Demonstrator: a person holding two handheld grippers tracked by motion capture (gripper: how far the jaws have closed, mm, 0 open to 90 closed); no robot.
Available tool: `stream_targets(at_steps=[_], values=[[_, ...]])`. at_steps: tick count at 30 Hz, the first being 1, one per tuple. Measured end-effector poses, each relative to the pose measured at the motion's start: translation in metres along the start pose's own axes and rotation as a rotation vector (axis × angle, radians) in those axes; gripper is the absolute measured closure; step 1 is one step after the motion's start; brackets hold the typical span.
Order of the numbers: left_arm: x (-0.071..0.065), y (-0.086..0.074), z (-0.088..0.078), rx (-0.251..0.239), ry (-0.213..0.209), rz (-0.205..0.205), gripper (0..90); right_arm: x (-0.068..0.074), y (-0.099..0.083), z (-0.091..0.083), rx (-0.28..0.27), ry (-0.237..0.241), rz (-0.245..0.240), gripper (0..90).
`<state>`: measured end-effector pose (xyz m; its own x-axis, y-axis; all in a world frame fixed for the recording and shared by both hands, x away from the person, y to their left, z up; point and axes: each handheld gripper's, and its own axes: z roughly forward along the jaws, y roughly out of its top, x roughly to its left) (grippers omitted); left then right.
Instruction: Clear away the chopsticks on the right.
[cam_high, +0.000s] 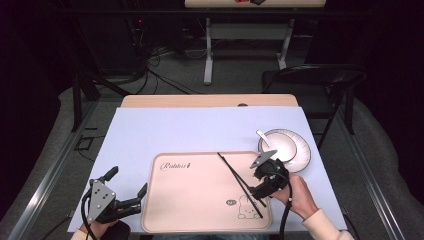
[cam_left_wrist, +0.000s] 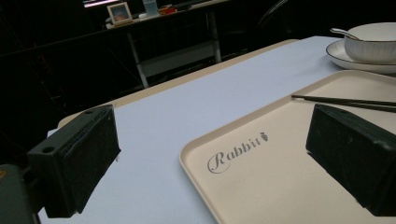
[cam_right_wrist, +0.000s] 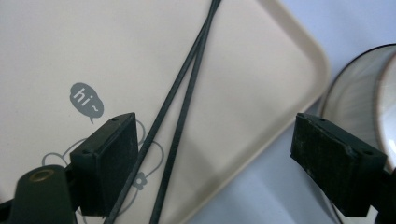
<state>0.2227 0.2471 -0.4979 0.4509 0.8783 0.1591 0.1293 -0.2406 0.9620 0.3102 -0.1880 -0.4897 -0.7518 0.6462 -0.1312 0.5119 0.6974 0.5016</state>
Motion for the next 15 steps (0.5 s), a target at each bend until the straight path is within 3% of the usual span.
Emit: stream_targets(at_steps=[2, 8, 13, 15], values=[[0.0, 0.0, 0.0, 0.001, -0.001, 0.002, 2.5, -0.002, -0.003, -0.005, -0.018, -0.014, 0.003, 12.3], [0.0, 0.0, 0.0, -0.002, -0.002, -0.001, 2.5, -0.007, -0.022, -0.033, -0.143, -0.062, -0.011, 5.4], [0.0, 0.0, 0.0, 0.001, -0.003, 0.002, 2.5, -0.008, -0.051, -0.05, -0.226, -0.086, 0.01, 0.4], [0.0, 0.0, 0.0, 0.001, -0.003, 0.001, 2.5, -0.006, -0.063, -0.053, -0.234, -0.088, 0.015, 0.0]])
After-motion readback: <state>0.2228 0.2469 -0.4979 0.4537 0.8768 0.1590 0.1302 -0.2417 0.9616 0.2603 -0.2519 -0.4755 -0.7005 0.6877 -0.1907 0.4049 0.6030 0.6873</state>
